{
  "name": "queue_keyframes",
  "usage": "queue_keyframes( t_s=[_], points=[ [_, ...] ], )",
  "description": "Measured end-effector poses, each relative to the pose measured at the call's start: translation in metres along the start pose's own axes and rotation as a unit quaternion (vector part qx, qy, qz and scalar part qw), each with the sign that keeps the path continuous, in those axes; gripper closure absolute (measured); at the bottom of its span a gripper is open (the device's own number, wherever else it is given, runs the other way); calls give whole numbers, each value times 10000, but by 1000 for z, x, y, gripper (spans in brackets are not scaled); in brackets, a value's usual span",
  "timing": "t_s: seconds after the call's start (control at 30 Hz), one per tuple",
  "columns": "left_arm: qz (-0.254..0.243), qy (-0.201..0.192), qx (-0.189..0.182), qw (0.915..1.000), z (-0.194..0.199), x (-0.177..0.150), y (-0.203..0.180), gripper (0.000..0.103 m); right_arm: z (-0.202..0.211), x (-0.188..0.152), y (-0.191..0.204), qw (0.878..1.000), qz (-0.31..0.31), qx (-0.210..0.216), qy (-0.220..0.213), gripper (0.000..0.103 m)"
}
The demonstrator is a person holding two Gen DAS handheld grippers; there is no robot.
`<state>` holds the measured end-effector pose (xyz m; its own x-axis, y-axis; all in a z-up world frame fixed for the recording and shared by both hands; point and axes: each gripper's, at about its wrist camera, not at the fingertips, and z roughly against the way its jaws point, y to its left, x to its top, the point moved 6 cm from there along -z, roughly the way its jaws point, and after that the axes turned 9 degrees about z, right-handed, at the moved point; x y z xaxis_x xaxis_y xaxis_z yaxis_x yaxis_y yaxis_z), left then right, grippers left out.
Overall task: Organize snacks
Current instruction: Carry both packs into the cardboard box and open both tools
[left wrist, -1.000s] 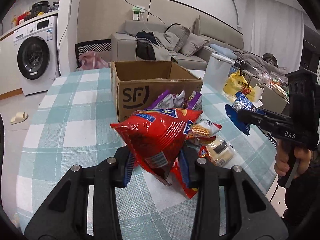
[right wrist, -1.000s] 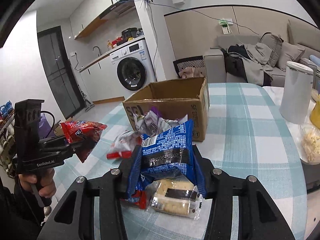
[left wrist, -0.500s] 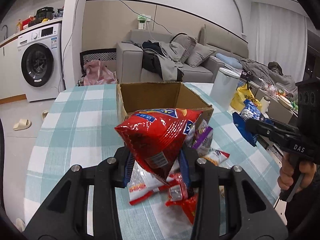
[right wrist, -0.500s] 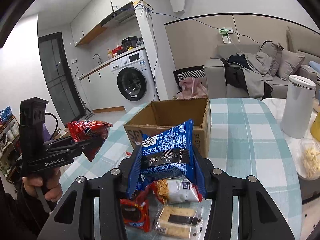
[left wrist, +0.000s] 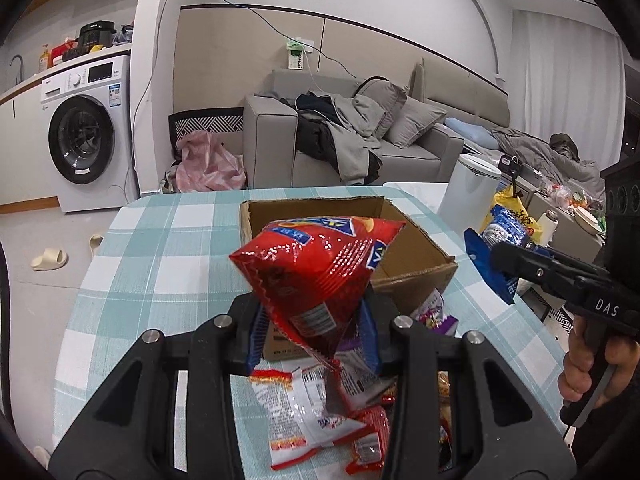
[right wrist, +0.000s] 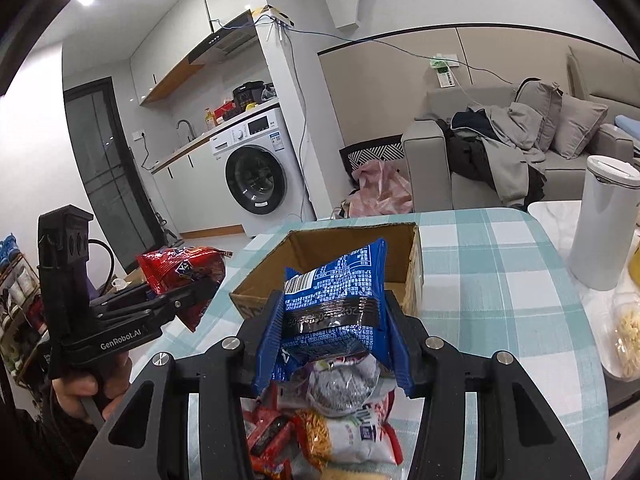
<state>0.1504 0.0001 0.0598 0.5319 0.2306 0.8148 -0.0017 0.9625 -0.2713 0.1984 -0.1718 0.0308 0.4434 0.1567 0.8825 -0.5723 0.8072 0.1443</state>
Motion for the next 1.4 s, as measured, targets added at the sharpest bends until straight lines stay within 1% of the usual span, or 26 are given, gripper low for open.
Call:
queue_keyframes(
  t_s=[0.07,0.13,0.37,0.7,0.97,1.0,1.07,1.13,1.17,1.2,1.23,1.27,1.3,1.33,1.4],
  points=[
    [-39,0,18,10000,-9,2,-2,68,-7,4,-2,10000,-17,18,9,55],
    [-82,22,17,10000,-17,3,-4,68,-11,8,-4,10000,-62,8,-74,55],
    [-138,124,42,9998,-53,8,-7,68,-37,14,-13,9996,-291,47,-35,55],
    [-133,318,120,9993,-98,11,-9,68,-77,15,-17,9993,-325,50,169,55],
    [-147,478,122,9987,-123,7,-9,68,-95,10,-25,9986,-401,1,345,55],
    [-148,490,115,9986,-125,6,-10,68,-96,9,-26,9986,-407,-21,351,54],
    [-151,475,155,9986,-128,6,-11,68,-95,9,-26,9987,-394,-39,331,49],
    [-135,448,170,9988,-125,5,-10,67,-91,12,-26,9990,-329,-153,269,40],
    [-138,463,175,9987,-123,5,-11,63,-88,12,-25,9992,-268,-170,235,39],
    [-145,479,207,9985,-122,4,-11,55,-85,13,-25,9993,-241,-194,214,37],
    [-147,453,229,9986,-119,4,-12,49,-82,13,-25,9993,-219,-221,207,32],
    [-145,412,237,9988,-112,3,-11,37,-78,13,-25,9993,-188,-236,205,28],
    [-135,364,239,9990,-106,2,-11,25,-74,12,-25,9994,-165,-240,210,19],
    [-119,320,215,9992,-100,1,-12,22,-71,12,-24,9994,-154,-239,216,11],
    [-126,271,136,9995,-87,-1,-15,19,-62,9,-25,9993,-157,-250,222,4]
  ],
)
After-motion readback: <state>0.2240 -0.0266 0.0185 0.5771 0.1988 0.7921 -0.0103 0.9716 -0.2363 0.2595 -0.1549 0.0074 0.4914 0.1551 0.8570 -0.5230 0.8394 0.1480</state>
